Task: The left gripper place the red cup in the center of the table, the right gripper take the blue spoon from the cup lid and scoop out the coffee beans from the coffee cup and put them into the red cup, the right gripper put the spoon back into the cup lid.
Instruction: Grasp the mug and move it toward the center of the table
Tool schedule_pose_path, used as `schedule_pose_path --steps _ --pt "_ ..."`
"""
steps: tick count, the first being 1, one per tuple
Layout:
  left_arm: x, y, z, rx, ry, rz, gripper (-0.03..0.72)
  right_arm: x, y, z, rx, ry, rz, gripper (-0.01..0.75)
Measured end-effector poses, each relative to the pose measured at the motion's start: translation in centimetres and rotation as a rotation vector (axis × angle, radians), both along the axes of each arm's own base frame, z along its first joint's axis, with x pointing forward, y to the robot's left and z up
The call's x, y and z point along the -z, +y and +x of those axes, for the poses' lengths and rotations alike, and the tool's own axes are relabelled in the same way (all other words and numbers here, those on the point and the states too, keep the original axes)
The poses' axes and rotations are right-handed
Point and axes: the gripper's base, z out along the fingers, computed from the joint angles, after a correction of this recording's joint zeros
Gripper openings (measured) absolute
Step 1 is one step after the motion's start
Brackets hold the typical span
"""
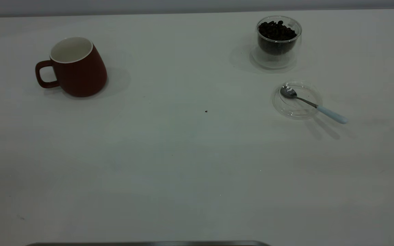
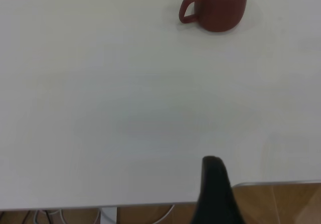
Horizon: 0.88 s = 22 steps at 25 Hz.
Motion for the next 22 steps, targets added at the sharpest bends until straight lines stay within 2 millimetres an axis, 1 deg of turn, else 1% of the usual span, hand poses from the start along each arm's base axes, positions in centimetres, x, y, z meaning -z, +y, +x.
schedule_pose_path --steps 5,8,10,12,16,19,21,22 --pt "0.0 0.0 0.3 0.014 0.018 0.025 0.587 0.0 0.0 0.0 0.0 0.0 0.0 0.244" --pt "-0.9 0.2 1.7 0.027 0.088 0.073 0.587 0.0 0.0 0.0 0.0 0.0 0.0 0.244" --pt "-1.9 0.1 3.0 0.037 0.138 0.092 0.587 0.0 0.0 0.0 0.0 0.0 0.0 0.244" --pt "-2.8 0.0 4.9 0.05 0.201 0.108 0.587 0.0 0.0 0.0 0.0 0.0 0.0 0.244" --pt "-4.2 -0.4 9.9 0.102 0.344 0.155 0.587 0.0 0.0 0.0 0.0 0.0 0.0 0.244" --pt "-4.6 -0.8 14.4 0.16 0.407 0.199 0.587 0.0 0.0 0.0 0.0 0.0 0.0 0.244" --pt "-4.8 -1.1 17.3 0.187 0.403 0.217 0.587 0.0 0.0 0.0 0.0 0.0 0.0 0.244" --pt "-4.6 -1.2 18.8 0.201 0.406 0.227 0.587 0.0 0.0 0.0 0.0 0.0 0.0 0.244"
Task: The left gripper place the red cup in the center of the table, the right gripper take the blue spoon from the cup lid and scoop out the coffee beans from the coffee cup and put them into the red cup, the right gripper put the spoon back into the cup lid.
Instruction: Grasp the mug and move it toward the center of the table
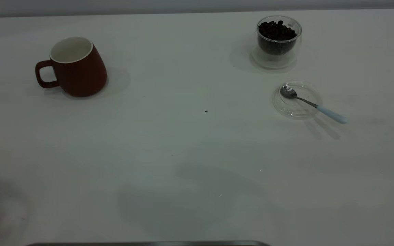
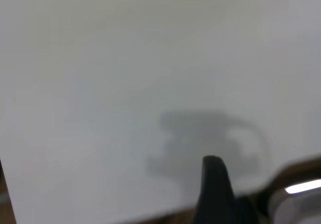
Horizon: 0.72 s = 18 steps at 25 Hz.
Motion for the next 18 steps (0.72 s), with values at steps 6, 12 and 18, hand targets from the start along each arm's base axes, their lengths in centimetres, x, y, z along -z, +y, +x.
schedule_pose_path --steps 6,12,18 --pt "1.6 -0.7 7.9 0.129 0.044 0.063 0.587 0.0 0.0 0.0 0.0 0.0 0.0 0.244" --pt "4.2 -1.3 15.6 0.259 0.095 0.123 0.587 0.0 0.0 0.0 0.0 0.0 0.0 0.244" --pt "9.4 -1.6 19.9 0.5 0.231 0.218 0.587 0.0 0.0 0.0 0.0 0.0 0.0 0.244"
